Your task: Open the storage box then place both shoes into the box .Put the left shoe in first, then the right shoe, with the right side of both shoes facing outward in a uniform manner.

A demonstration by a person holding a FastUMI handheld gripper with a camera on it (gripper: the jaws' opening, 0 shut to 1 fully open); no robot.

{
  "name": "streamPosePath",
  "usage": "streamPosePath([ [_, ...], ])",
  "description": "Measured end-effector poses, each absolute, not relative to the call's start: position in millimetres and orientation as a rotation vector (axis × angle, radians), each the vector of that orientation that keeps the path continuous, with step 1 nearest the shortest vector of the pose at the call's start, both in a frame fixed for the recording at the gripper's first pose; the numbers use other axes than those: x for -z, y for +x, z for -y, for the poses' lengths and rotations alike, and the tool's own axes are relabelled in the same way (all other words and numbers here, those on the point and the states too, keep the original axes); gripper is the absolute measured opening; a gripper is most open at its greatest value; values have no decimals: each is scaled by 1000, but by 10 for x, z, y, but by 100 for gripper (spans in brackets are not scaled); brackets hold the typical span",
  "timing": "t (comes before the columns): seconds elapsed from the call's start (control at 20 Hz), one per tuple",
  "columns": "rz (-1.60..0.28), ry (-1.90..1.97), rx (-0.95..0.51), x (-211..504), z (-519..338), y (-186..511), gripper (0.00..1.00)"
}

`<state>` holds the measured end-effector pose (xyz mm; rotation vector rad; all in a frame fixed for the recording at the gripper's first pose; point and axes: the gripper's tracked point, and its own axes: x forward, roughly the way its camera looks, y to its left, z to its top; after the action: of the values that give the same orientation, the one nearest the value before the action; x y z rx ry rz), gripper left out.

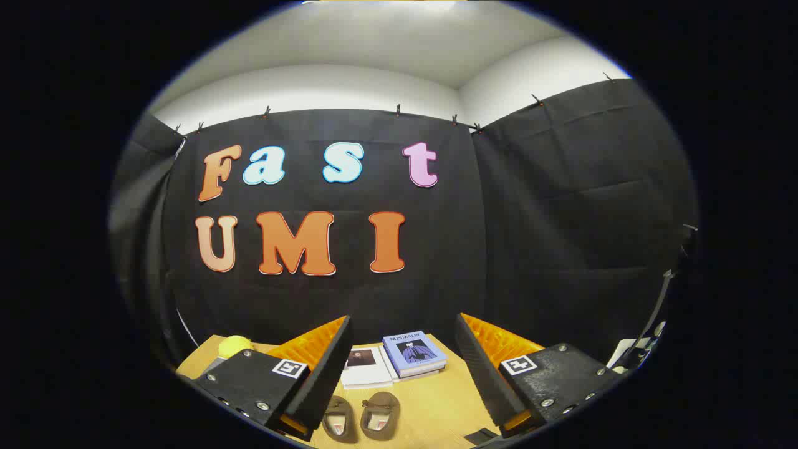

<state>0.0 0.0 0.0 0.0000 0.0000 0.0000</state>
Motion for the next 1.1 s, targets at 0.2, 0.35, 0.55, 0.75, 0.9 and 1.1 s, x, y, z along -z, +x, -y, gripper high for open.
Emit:
streamPosePath([
  [0.2, 2, -8, -17, -6, -105, 17, 97],
  [0.35, -10, -47, -24, 81, -170, 10, 98],
  [0.55, -24, -72, -30, 129, -231, 14, 98],
  [0.75, -20, -71, -37, 129, -275, 37, 98],
  [0.9, -23, -67, -46, 139, -323, 59, 97],
  [1.1, -35, -72, -71, 215, -435, 84, 98],
])
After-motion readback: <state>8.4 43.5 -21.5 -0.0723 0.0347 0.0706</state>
